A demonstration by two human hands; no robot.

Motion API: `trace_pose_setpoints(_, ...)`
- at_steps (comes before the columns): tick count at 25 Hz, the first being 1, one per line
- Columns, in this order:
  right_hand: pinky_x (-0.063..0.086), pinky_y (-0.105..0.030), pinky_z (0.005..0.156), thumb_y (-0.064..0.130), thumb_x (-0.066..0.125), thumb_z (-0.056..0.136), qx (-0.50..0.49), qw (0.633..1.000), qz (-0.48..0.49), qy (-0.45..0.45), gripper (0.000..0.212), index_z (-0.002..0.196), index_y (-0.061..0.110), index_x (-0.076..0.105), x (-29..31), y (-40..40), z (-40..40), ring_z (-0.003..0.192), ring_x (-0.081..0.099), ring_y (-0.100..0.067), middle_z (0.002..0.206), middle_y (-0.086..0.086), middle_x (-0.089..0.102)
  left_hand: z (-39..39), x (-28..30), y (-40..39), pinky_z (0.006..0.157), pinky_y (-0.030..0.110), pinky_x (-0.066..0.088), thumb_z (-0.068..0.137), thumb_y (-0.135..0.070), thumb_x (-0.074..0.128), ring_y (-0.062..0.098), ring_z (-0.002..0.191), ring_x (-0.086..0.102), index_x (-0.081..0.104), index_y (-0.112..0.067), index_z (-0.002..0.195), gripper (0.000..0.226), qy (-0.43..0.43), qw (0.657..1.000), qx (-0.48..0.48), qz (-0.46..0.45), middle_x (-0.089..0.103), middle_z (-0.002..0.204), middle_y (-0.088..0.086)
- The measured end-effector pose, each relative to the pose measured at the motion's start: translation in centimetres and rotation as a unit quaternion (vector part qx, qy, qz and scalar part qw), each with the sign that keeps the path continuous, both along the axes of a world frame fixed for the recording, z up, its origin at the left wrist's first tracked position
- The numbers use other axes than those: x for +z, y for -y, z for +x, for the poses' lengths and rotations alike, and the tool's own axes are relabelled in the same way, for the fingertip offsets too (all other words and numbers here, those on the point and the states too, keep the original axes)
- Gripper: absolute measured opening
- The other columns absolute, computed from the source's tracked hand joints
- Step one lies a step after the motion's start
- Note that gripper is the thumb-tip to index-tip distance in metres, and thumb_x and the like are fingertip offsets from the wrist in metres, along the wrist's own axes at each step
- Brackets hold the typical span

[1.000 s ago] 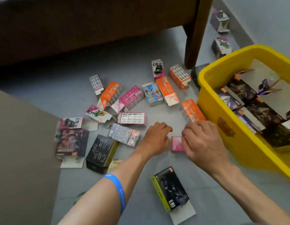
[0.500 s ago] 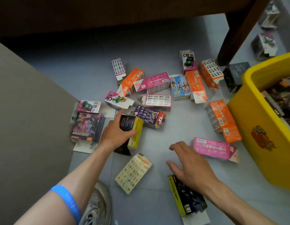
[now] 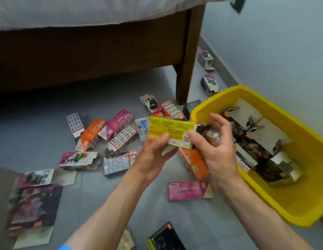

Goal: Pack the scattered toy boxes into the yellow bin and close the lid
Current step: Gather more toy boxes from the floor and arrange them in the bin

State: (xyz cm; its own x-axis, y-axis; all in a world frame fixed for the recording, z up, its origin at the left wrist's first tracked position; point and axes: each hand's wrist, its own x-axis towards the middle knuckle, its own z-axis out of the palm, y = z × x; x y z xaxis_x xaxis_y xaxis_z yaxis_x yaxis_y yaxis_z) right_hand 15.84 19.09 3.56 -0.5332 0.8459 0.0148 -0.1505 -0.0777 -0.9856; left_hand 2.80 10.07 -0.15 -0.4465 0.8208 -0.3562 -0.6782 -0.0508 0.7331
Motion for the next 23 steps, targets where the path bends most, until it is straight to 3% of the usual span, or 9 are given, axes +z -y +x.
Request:
trace_pose_setpoints(3,0.055,-0.046,0.094,0.029,0.081,0.074,-0.083,0.992,-0.081,-0.052,0.071,0.136,0.029,0.047,1.6,-4.7,4.2,0.116,0.064,-0.024,0.136,-0.004,0.059,4.0,0.7,-3.9,0.102,0.050,0.047,0.066,0.004,0.077,0.039,0.125,0.055,0.031,-0.014,0.147,0.094,-0.132,0.989,-0.060,0.018,0.056,0.136,0.022)
trace_pose_setpoints(5,0.059,-0.041,0.074,0.035,0.074,0.079,-0.029,0.995,-0.095,-0.013,0.050,0.126,0.027,0.056,3.1,-7.0,6.4,0.102,0.070,-0.021,0.124,-0.005,0.068,6.1,1.8,-6.2,0.098,0.046,0.052,0.059,0.006,0.084,0.029,0.123,0.059,0.027,-0.024,0.148,0.110,-0.243,0.965,-0.090,0.028,0.058,0.137,0.009)
trace_pose_setpoints(7,0.055,-0.032,0.058,0.035,0.074,0.074,-0.044,0.995,-0.049,0.077,0.038,0.110,0.030,0.062,4.5,-9.3,8.7,0.083,0.070,-0.011,0.108,0.000,0.071,7.7,2.4,-8.2,0.098,0.030,0.051,0.055,-0.013,0.095,0.007,0.121,0.058,0.028,-0.032,0.145,0.114,-0.381,0.916,-0.129,0.015,0.056,0.134,-0.016)
trace_pose_setpoints(9,0.053,-0.031,0.062,0.031,0.072,0.065,-0.108,0.977,0.024,0.184,0.035,0.098,0.034,0.060,5.2,-12.0,12.1,0.078,0.067,-0.010,0.100,0.002,0.071,8.6,2.5,-9.9,0.099,0.016,0.044,0.061,-0.042,0.091,-0.008,0.122,0.049,0.026,-0.040,0.146,0.106,-0.519,0.828,-0.210,-0.031,0.048,0.137,-0.033)
trace_pose_setpoints(12,0.049,-0.032,0.070,0.026,0.077,0.062,-0.066,0.921,0.114,0.366,0.042,0.094,0.034,0.052,4.1,-14.7,17.2,0.083,0.064,-0.015,0.099,0.003,0.067,9.1,1.2,-11.1,0.116,0.037,0.027,0.086,-0.057,0.062,0.015,0.130,0.046,0.045,-0.033,0.142,0.063,-0.707,0.625,-0.314,-0.104,0.055,0.140,-0.006)
trace_pose_setpoints(13,0.046,-0.030,0.066,0.022,0.081,0.064,-0.011,0.893,0.136,0.429,0.044,0.092,0.033,0.050,2.9,-15.0,18.4,0.082,0.061,-0.014,0.098,0.005,0.065,9.3,0.8,-11.1,0.116,0.041,0.024,0.091,-0.058,0.051,0.019,0.121,0.050,0.058,-0.033,0.131,0.048,-0.738,0.583,-0.321,-0.113,0.064,0.127,-0.003)
trace_pose_setpoints(15,0.040,-0.027,0.059,0.019,0.084,0.068,0.091,0.819,0.172,0.540,0.043,0.085,0.031,0.046,-0.2,-15.3,19.5,0.079,0.055,-0.011,0.094,0.006,0.059,9.7,0.0,-10.9,0.111,0.044,0.024,0.091,-0.060,0.031,0.016,0.101,0.051,0.069,-0.035,0.109,0.049,-0.762,0.554,-0.313,-0.119,0.068,0.101,-0.005)
trace_pose_setpoints(19,0.041,-0.031,0.058,0.027,0.076,0.076,0.130,0.587,0.335,0.726,0.025,0.093,0.023,0.058,-4.6,-15.4,19.5,0.093,0.056,-0.023,0.109,-0.005,0.052,10.1,-0.7,-11.1,0.110,0.039,0.019,0.089,-0.057,0.024,0.009,0.089,0.045,0.070,-0.035,0.098,0.052,-0.776,0.555,-0.282,-0.099,0.067,0.090,-0.011)
trace_pose_setpoints(23,0.043,-0.032,0.069,0.039,0.071,0.085,0.166,0.467,0.361,0.790,0.040,0.119,0.018,0.063,-5.0,-14.8,18.8,0.110,0.058,-0.027,0.119,-0.007,0.060,10.2,-1.2,-10.4,0.114,0.035,0.018,0.094,-0.053,0.035,0.010,0.106,0.049,0.070,-0.030,0.108,0.043,-0.777,0.575,-0.252,-0.053,0.067,0.111,-0.009)
